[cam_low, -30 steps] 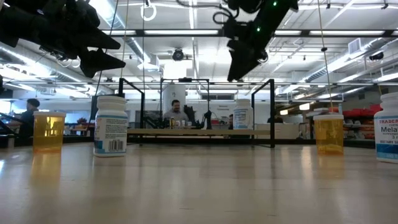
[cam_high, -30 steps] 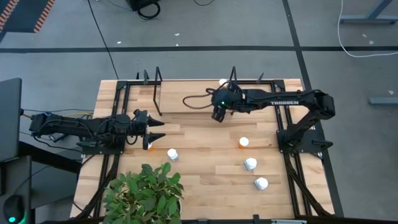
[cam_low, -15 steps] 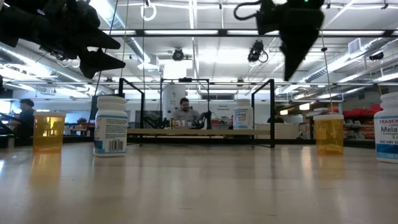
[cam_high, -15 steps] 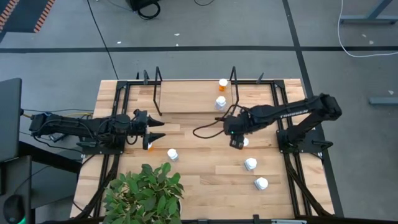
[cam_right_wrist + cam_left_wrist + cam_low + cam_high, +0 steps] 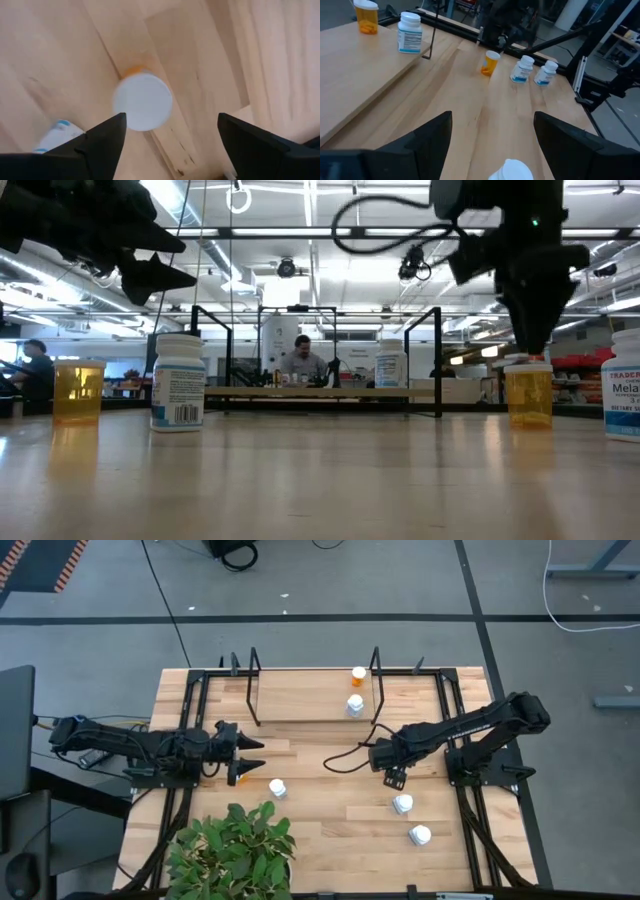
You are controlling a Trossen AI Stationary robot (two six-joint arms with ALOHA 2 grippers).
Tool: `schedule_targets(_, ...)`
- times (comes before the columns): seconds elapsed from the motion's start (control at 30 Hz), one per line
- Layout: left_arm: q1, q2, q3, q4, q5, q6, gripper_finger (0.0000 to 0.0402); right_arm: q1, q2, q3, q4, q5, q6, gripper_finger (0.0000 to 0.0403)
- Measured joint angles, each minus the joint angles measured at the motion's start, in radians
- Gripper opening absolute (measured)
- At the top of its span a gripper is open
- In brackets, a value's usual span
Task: Pick and place medicine bottles onto shelf by color
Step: Put the white pill bottle on the shelf
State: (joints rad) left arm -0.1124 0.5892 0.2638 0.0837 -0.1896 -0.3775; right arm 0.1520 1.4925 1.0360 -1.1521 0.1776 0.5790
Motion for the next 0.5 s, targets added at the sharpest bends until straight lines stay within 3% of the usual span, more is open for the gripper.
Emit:
schedule_targets(0.17, -0.004, 0.000, 0.000, 0.000, -0.002, 0.001, 0.0286, 0.000, -0.001, -0.043, 0.033, 0.000, 0.010, 0.0337)
schedule_targets(0.5, -0.004, 0.000, 0.000, 0.000, -0.005, 0.003, 0.0286, 0.009, 0.001, 0.011, 0.035, -0.017, 0.017, 0.0338)
